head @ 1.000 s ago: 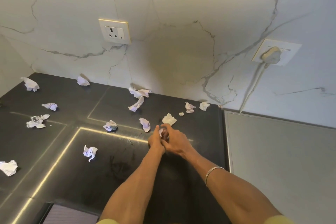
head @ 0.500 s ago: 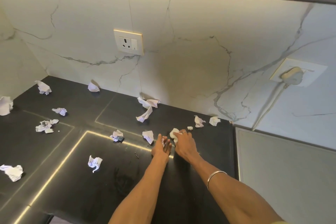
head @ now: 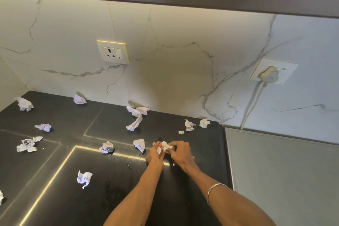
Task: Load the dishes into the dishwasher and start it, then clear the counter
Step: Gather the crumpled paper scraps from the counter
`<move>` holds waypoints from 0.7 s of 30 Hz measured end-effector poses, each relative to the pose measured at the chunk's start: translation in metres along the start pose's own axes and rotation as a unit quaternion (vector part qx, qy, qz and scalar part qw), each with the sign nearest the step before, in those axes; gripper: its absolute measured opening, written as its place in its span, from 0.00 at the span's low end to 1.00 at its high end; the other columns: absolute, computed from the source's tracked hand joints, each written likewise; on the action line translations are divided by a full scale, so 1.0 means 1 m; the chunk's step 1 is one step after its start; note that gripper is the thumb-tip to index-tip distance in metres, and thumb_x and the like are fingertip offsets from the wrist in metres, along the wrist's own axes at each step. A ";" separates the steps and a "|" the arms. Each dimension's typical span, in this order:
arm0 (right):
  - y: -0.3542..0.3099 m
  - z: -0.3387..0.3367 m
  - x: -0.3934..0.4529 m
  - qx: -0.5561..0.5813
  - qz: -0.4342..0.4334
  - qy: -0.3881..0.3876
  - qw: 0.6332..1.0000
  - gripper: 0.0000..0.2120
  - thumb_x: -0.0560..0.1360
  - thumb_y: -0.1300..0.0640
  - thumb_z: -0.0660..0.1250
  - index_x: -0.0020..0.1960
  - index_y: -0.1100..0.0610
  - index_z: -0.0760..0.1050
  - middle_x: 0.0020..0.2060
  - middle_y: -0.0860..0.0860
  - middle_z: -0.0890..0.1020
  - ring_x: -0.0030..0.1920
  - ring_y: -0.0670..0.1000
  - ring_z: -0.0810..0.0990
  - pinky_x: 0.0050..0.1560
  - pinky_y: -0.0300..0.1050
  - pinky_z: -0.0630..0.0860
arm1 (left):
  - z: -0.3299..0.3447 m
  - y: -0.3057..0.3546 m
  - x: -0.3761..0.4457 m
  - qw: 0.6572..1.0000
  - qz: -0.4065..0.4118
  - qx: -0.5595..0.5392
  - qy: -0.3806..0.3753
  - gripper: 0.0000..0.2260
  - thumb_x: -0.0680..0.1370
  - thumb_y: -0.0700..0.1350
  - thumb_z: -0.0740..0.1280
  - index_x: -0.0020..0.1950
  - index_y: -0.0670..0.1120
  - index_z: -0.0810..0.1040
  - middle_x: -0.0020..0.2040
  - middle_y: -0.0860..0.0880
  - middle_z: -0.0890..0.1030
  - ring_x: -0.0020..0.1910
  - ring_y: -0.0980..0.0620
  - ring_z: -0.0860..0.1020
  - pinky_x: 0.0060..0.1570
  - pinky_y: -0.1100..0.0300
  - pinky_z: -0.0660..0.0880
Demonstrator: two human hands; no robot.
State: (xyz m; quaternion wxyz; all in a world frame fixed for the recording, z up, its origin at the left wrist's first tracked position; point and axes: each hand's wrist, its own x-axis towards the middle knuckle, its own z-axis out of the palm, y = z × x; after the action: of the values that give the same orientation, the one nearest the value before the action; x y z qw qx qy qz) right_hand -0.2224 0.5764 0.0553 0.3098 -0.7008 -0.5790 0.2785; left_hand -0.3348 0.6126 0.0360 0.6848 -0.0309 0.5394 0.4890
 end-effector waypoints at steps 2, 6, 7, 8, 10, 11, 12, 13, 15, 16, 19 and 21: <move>-0.005 0.003 -0.003 0.026 -0.007 -0.009 1.000 0.06 0.71 0.53 0.75 0.47 0.49 0.83 0.37 0.42 0.83 0.36 0.39 0.80 0.37 0.31 0.76 | 0.006 0.003 -0.006 0.999 -0.038 -0.019 -0.014 0.15 0.82 0.45 0.64 0.64 0.37 0.76 0.50 0.41 0.82 0.43 0.45 0.81 0.43 0.49 0.79; -0.008 0.018 -0.004 0.002 -0.008 -0.014 1.000 0.07 0.70 0.50 0.73 0.47 0.50 0.82 0.39 0.45 0.85 0.38 0.44 0.83 0.41 0.42 0.82 | 0.014 0.009 -0.009 0.995 -0.084 0.014 -0.059 0.23 0.82 0.59 0.58 0.52 0.40 0.79 0.47 0.39 0.82 0.45 0.41 0.80 0.48 0.46 0.78; -0.008 0.018 -0.004 -0.009 -0.012 -0.017 1.000 0.08 0.70 0.49 0.72 0.47 0.50 0.83 0.39 0.45 0.85 0.38 0.44 0.82 0.41 0.43 0.81 | 0.012 0.011 -0.012 0.993 -0.086 0.011 -0.074 0.21 0.81 0.57 0.62 0.49 0.40 0.79 0.46 0.39 0.82 0.43 0.43 0.81 0.48 0.47 0.79; -0.008 0.016 -0.003 -0.023 -0.019 -0.018 0.999 0.09 0.70 0.48 0.72 0.47 0.50 0.84 0.38 0.45 0.84 0.37 0.45 0.82 0.41 0.43 0.80 | 0.011 0.012 -0.014 0.993 -0.085 0.023 -0.078 0.17 0.80 0.54 0.65 0.46 0.40 0.78 0.42 0.41 0.82 0.39 0.45 0.81 0.45 0.50 0.80; -0.009 0.009 -0.001 -0.055 -0.039 -0.020 0.997 0.10 0.70 0.46 0.71 0.48 0.48 0.85 0.39 0.46 0.83 0.40 0.46 0.79 0.43 0.45 0.79 | 0.011 0.009 -0.012 0.991 -0.085 0.050 -0.088 0.10 0.79 0.47 0.67 0.41 0.42 0.76 0.34 0.44 0.81 0.30 0.49 0.81 0.32 0.56 0.79; -0.010 0.004 -0.001 -0.060 -0.046 -0.031 0.997 0.10 0.70 0.46 0.70 0.48 0.48 0.86 0.40 0.47 0.82 0.42 0.46 0.78 0.44 0.45 0.78 | 0.011 0.007 -0.007 0.991 -0.076 0.073 -0.082 0.10 0.80 0.45 0.66 0.41 0.42 0.75 0.32 0.45 0.80 0.27 0.50 0.81 0.27 0.59 0.78; -0.010 0.000 0.000 -0.056 -0.049 -0.045 0.996 0.11 0.71 0.45 0.70 0.48 0.48 0.86 0.41 0.47 0.82 0.43 0.46 0.78 0.45 0.44 0.79 | 0.011 0.006 -0.003 0.991 -0.069 0.086 -0.071 0.09 0.81 0.45 0.65 0.43 0.42 0.75 0.32 0.44 0.80 0.27 0.49 0.81 0.25 0.59 0.78; -0.010 -0.004 0.001 -0.043 -0.046 -0.056 0.996 0.11 0.72 0.45 0.69 0.48 0.49 0.86 0.42 0.47 0.83 0.43 0.46 0.78 0.46 0.43 0.79 | 0.010 0.003 0.007 0.992 -0.068 0.091 -0.063 0.10 0.80 0.47 0.66 0.47 0.40 0.76 0.35 0.42 0.82 0.30 0.47 0.82 0.26 0.57 0.79; -0.009 -0.014 0.005 0.010 -0.025 -0.041 0.999 0.10 0.74 0.47 0.69 0.48 0.49 0.86 0.42 0.46 0.84 0.43 0.44 0.80 0.47 0.37 0.78 | 0.011 0.000 0.018 0.993 -0.057 0.097 -0.029 0.12 0.79 0.49 0.68 0.53 0.40 0.77 0.40 0.41 0.83 0.35 0.45 0.83 0.29 0.55 0.80; -0.007 -0.018 0.010 0.036 -0.013 -0.014 0.999 0.09 0.74 0.49 0.69 0.48 0.49 0.86 0.42 0.44 0.85 0.43 0.42 0.81 0.46 0.33 0.76 | 0.013 -0.001 0.020 0.995 -0.053 0.087 -0.012 0.11 0.78 0.48 0.68 0.49 0.40 0.77 0.35 0.42 0.81 0.30 0.48 0.81 0.27 0.57 0.78; 0.007 -0.037 0.029 0.049 0.025 0.061 0.997 0.08 0.75 0.53 0.68 0.50 0.49 0.84 0.43 0.42 0.84 0.43 0.38 0.81 0.47 0.29 0.73 | 0.017 -0.002 0.021 0.991 -0.022 0.128 -0.013 0.14 0.78 0.45 0.70 0.34 0.43 0.72 0.23 0.49 0.71 0.18 0.55 0.67 0.18 0.66 0.66; 0.018 -0.048 0.041 0.030 0.054 0.056 0.996 0.12 0.74 0.58 0.69 0.57 0.50 0.81 0.49 0.45 0.82 0.46 0.41 0.80 0.52 0.37 0.78 | 0.018 -0.001 0.024 0.984 -0.026 0.172 -0.038 0.14 0.77 0.47 0.71 0.34 0.44 0.73 0.25 0.50 0.70 0.19 0.56 0.65 0.18 0.65 0.63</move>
State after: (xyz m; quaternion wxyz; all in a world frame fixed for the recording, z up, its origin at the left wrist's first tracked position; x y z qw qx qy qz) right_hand -0.1671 0.6093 0.0718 0.3473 -0.7362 -0.5130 0.2726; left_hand -0.3223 0.6379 0.0244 0.7127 0.0917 0.5876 0.3719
